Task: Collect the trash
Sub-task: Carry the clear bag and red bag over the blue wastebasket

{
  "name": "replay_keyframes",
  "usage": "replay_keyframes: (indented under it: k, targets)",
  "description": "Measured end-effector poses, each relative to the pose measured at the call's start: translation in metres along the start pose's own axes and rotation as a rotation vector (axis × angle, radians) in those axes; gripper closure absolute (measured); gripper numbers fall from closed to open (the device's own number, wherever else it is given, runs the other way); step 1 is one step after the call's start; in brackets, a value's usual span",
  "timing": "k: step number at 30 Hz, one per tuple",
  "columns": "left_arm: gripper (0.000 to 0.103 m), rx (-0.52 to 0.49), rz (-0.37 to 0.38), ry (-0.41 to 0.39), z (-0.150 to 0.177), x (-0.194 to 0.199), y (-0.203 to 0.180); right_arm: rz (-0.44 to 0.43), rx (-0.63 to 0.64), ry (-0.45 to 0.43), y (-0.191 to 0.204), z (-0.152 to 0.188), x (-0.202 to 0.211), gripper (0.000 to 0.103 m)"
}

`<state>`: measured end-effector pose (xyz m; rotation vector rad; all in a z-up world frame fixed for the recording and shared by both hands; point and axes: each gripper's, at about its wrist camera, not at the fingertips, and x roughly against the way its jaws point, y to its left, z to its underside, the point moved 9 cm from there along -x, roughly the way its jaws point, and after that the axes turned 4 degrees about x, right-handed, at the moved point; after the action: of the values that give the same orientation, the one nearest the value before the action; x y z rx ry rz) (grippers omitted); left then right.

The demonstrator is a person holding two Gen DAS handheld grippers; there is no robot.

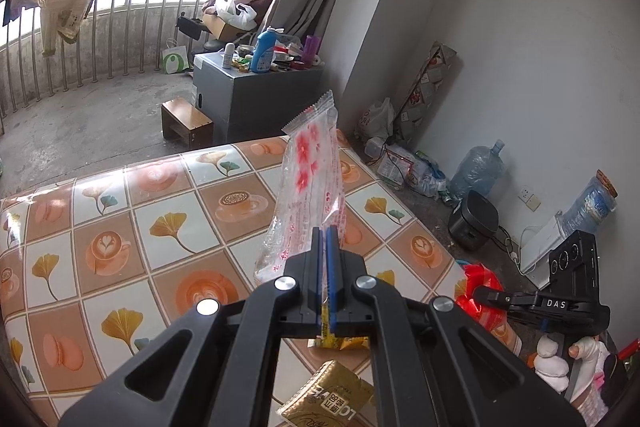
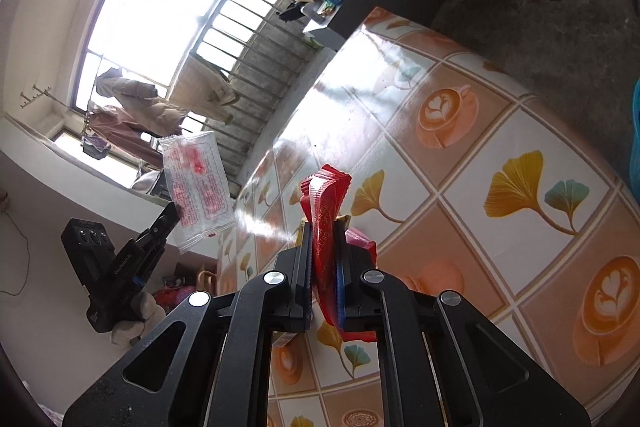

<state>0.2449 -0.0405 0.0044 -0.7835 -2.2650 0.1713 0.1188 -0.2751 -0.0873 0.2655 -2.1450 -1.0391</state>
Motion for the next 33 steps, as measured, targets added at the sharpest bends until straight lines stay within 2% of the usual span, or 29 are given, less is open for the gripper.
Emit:
replay_keyframes:
  k: [8, 18, 26, 33]
  targets:
    - [0.102, -0.055, 0.056, 0.001, -0.006, -0.008, -0.047, -0.006, -0.03, -0.097, -0.018, -0.01, 0.037, 0.097]
    - [0.102, -0.128, 0.146, 0.068, -0.001, -0.031, -0.111, 0.008, -0.114, -0.199, -0.053, -0.021, 0.075, 0.097]
    - [0.102, -0.251, 0.259, 0.13, 0.008, -0.063, -0.204, 0.045, -0.221, -0.298, -0.099, -0.028, 0.112, 0.097]
    - [0.102, -0.329, 0.375, 0.252, 0.031, -0.106, -0.294, 0.123, -0.321, -0.423, -0.15, -0.026, 0.163, 0.097]
